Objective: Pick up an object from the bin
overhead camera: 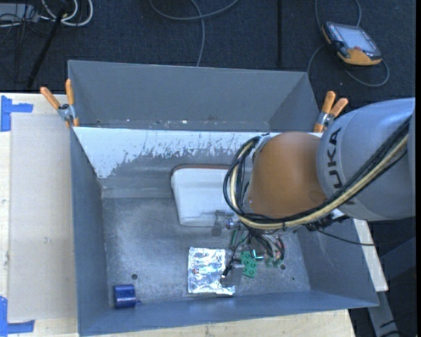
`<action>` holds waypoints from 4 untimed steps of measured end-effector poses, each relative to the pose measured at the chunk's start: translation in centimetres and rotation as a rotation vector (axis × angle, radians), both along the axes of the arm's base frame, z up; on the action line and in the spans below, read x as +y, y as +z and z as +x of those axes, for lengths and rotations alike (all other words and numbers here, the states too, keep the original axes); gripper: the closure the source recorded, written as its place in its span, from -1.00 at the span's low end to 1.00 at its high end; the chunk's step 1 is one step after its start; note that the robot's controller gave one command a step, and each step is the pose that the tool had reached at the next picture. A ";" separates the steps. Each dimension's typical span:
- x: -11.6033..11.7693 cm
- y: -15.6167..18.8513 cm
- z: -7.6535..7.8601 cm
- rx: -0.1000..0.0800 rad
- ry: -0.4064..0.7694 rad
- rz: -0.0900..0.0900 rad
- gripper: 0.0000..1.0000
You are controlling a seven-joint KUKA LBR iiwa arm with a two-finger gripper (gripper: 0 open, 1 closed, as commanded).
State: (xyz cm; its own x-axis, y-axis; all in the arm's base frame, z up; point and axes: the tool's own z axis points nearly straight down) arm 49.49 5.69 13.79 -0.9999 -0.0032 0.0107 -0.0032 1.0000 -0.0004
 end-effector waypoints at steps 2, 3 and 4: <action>1.0 -6.8 -0.3 -0.012 0.778 0.005 -1.00; 0.9 -6.8 -0.3 -0.010 0.774 0.006 1.00; 2.7 3.2 -2.2 -0.016 0.810 0.004 1.00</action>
Offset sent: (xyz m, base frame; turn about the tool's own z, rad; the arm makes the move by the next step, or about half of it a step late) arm 0.0271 0.0112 -0.0679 -0.3748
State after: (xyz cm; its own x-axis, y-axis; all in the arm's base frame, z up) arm 47.33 8.37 16.96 -0.6871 -0.7266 -0.0056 -0.7266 0.6871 -0.0031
